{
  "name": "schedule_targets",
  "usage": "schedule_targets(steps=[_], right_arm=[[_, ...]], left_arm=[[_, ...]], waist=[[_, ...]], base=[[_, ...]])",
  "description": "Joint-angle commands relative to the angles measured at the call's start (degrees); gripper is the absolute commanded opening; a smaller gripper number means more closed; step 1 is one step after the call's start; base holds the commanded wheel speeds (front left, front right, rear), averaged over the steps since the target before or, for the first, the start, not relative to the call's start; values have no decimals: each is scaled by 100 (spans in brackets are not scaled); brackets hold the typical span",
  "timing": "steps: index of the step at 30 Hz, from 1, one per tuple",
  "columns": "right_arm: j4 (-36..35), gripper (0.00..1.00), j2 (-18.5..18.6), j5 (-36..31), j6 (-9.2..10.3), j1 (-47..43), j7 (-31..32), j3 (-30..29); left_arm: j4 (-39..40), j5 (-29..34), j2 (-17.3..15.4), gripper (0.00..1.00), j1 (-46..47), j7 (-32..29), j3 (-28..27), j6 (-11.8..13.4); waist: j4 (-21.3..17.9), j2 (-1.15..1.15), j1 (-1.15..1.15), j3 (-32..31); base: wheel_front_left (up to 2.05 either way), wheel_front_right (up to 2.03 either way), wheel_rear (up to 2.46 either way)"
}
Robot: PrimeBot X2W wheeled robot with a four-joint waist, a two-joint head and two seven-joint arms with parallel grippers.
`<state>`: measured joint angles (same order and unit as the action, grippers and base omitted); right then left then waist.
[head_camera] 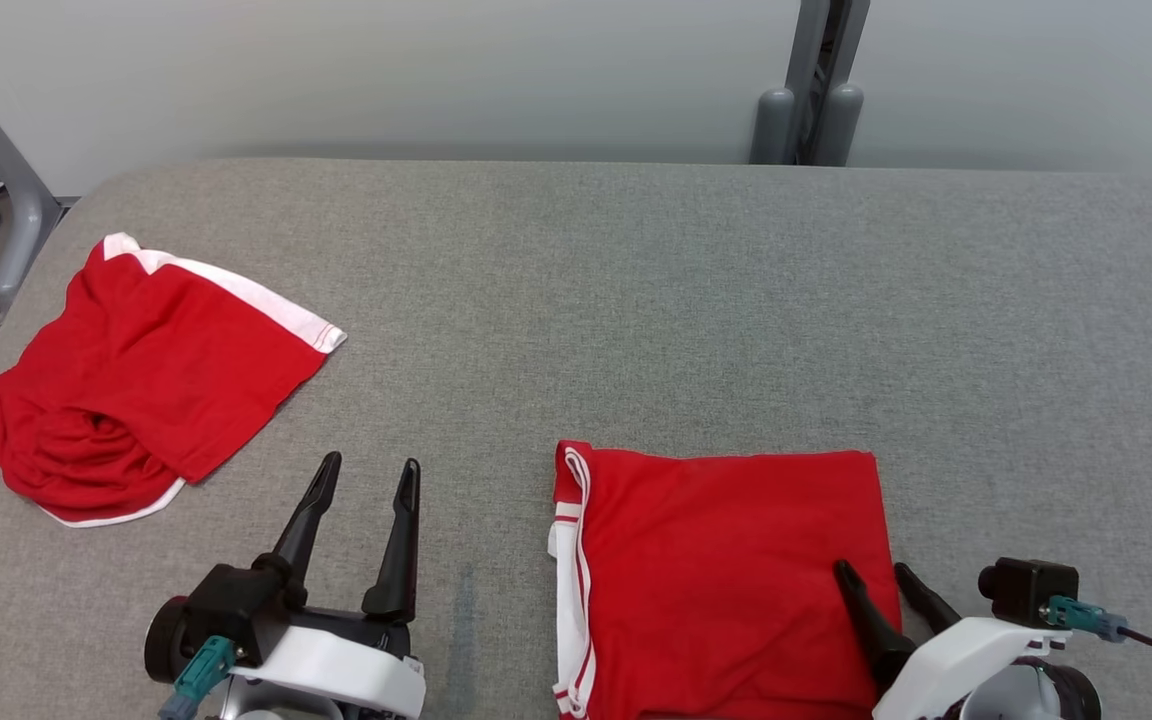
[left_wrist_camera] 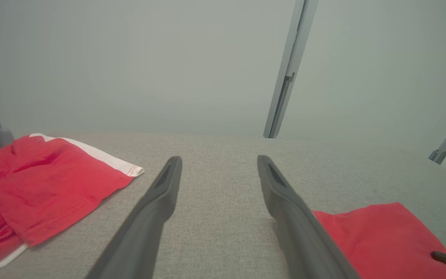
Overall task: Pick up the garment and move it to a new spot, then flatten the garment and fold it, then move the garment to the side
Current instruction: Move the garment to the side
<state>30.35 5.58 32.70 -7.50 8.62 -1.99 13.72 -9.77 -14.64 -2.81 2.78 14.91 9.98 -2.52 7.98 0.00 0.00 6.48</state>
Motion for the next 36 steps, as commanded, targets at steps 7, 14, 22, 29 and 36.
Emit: schedule_targets(steps=[7, 14, 22, 29, 36], right_arm=[[188, 0, 187, 6, 2, 199, -168, 342], [-33, 0, 1416, -520, 3, 1283, -285, 1124], [134, 0, 2103, -414, 3, 2307, -460, 1404], [798, 0, 2716, -282, 4, 3253, -775, 1459], [1433, 0, 3156, -420, 4, 3952, -1016, 1333]], left_arm=[[-35, 43, -20, 100, 104, 29, -24, -4], [136, 350, -22, 100, 371, 28, 93, -146], [211, 731, -129, 100, 969, 23, 281, -351], [301, 973, -417, 100, 1627, 23, 726, -459], [623, 1099, -602, 100, 2029, 22, 1059, -493]], waist=[[-28, 0, 0, -22], [-1268, 0, 0, 545], [-1879, 0, 0, 1431], [-2130, 0, 0, 2191], [-2164, 0, 0, 2624]], base=[[0, 0, 0], [0, 0, 0], [0, 0, 0], [0, 0, 0], [0, 0, 0]])
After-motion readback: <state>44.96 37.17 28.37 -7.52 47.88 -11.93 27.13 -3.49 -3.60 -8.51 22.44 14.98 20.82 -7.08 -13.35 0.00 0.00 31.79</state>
